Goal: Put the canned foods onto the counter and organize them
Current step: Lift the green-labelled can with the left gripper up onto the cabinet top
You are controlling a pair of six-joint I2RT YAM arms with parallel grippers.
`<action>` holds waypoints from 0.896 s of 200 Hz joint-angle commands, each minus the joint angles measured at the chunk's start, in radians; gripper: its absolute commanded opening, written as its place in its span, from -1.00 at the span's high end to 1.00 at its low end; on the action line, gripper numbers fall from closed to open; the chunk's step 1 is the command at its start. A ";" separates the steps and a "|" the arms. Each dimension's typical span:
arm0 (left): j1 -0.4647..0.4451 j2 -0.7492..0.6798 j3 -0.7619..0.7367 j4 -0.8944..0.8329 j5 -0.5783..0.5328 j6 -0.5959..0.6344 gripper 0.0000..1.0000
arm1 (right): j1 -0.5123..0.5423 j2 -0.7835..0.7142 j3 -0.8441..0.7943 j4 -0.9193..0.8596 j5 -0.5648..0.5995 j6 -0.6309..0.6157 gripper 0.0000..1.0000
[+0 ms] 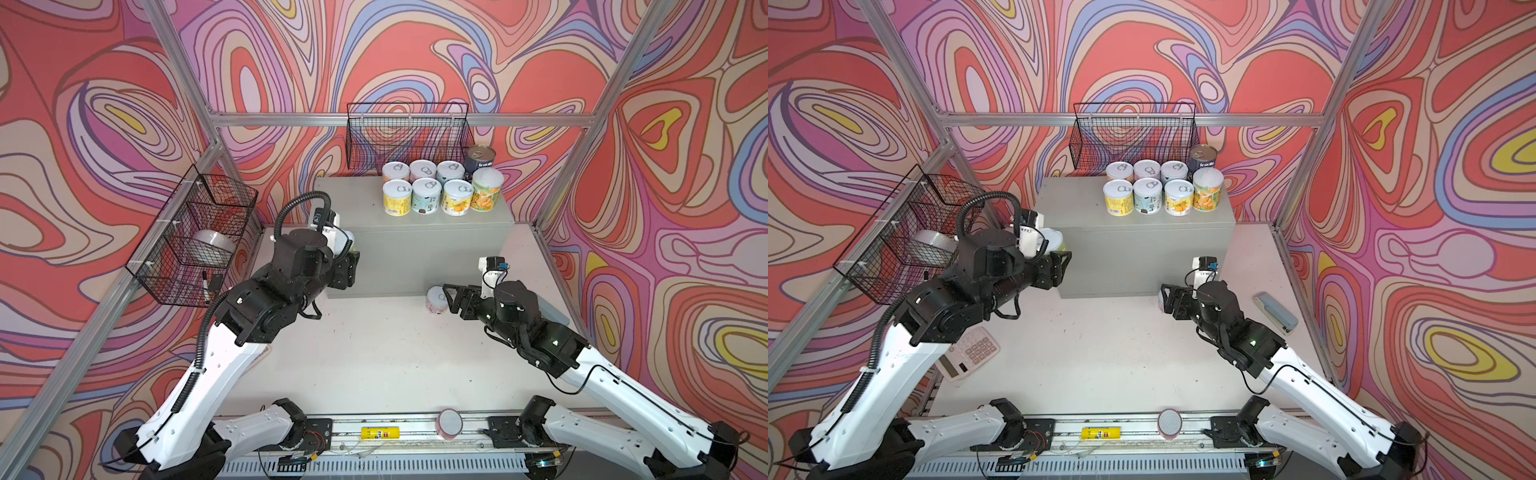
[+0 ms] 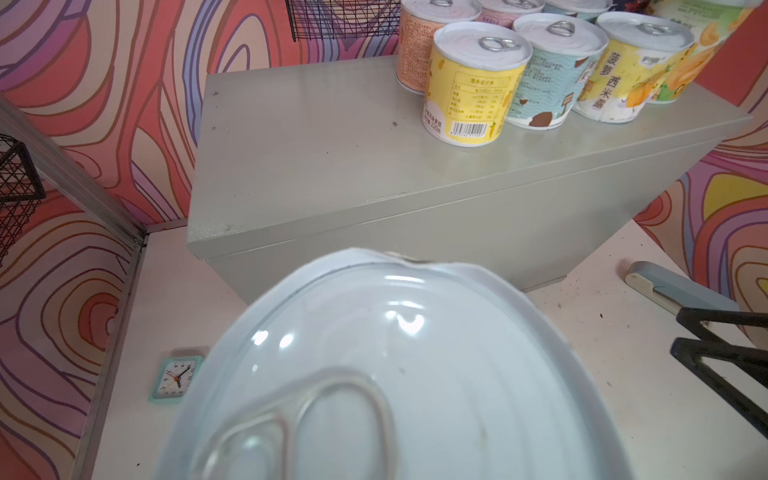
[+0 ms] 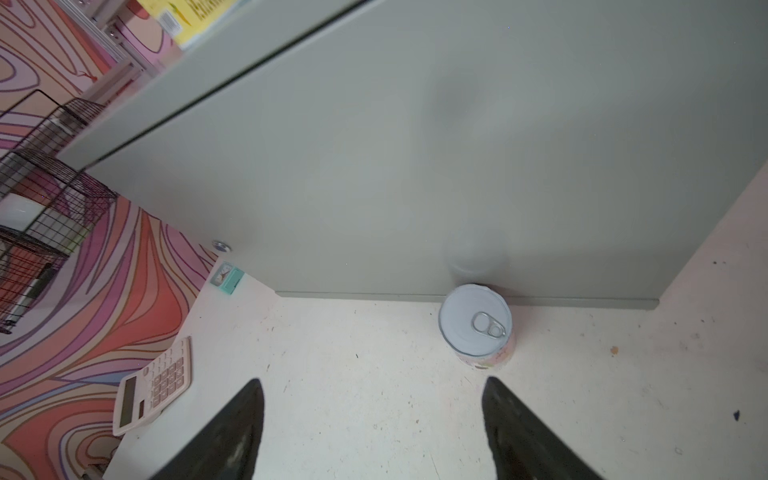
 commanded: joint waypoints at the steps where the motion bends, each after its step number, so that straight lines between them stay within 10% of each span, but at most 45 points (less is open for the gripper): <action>1: 0.078 0.058 0.084 0.066 0.106 0.041 1.00 | -0.001 0.063 0.068 -0.016 0.006 -0.048 -0.69; 179: 0.182 0.489 0.303 0.292 0.165 0.075 1.00 | -0.001 0.138 0.246 -0.042 0.078 -0.066 -0.71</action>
